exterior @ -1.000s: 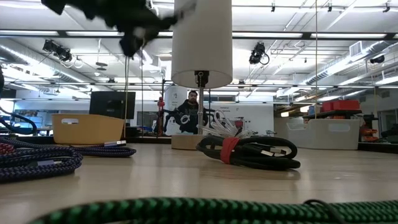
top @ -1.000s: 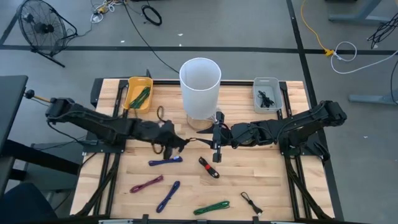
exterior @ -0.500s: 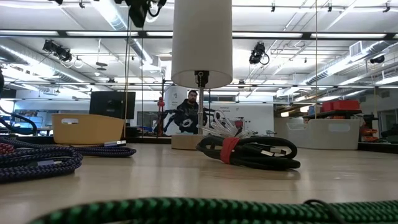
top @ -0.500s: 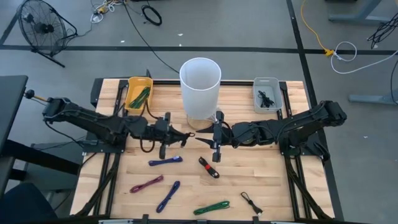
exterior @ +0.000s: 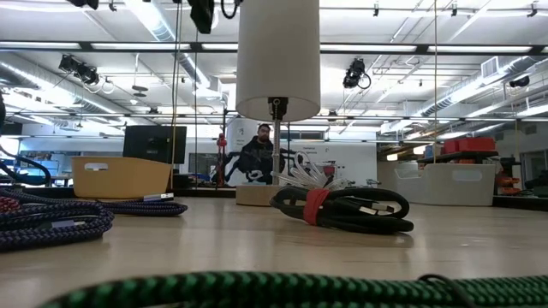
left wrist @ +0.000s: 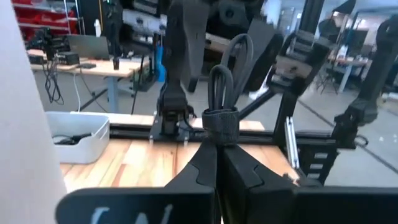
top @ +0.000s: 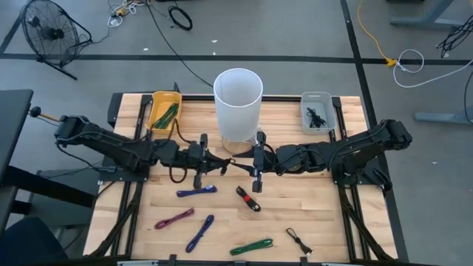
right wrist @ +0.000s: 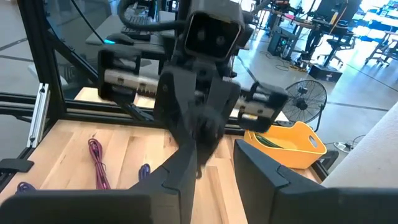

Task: Pick & Place USB Port
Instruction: Put the black USB cable into the gray bin

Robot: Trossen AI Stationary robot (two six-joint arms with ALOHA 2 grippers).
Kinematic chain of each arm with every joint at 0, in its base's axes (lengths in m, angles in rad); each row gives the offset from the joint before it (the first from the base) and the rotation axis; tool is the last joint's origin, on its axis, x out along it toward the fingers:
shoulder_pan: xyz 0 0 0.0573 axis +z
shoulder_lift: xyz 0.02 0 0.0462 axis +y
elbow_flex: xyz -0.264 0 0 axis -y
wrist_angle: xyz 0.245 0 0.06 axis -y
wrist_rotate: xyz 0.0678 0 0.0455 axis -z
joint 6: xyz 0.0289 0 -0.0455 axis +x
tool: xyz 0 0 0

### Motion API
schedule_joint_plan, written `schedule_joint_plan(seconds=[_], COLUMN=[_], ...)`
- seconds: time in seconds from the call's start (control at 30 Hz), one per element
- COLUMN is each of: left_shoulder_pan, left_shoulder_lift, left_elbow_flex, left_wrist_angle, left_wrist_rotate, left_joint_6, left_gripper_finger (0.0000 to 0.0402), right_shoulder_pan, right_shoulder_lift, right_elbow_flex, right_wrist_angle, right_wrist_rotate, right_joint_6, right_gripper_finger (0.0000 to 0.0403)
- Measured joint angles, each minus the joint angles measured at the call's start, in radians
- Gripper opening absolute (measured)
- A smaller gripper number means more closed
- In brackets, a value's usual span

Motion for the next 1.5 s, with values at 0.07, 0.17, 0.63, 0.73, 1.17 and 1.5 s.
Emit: schedule_joint_plan(seconds=[0.07,0.17,0.63,0.73,1.17,1.5], left_shoulder_pan=[0.000,0.000,0.000,0.000,0.000,-0.001], left_shoulder_lift=[0.024,0.047,0.064,0.064,0.055,0.054], left_elbow_flex=[0.020,0.061,0.085,0.085,0.086,0.087], left_wrist_angle=[-0.003,-0.002,-0.032,-0.029,-0.051,-0.056], left_wrist_rotate=[0.000,0.000,0.000,-0.001,-0.040,-0.043], left_joint_6=[0.007,0.027,0.048,0.048,0.078,0.080], left_gripper_finger=[0.0007,0.0007,0.0043,0.0071,0.0135,0.0155], right_shoulder_pan=[0.000,0.000,0.001,0.001,0.019,-0.009], right_shoulder_lift=[0.000,0.000,0.000,0.000,-0.033,-0.177], right_elbow_flex=[0.000,0.000,0.000,0.000,0.000,0.000], right_wrist_angle=[0.002,0.005,-0.003,-0.005,-0.156,-0.809], right_wrist_rotate=[-0.001,-0.001,-0.002,0.006,0.133,0.492], right_joint_6=[0.000,0.000,-0.007,-0.007,0.053,0.501], right_gripper_finger=[0.0110,0.0110,0.0013,0.0007,0.0001,0.0000])
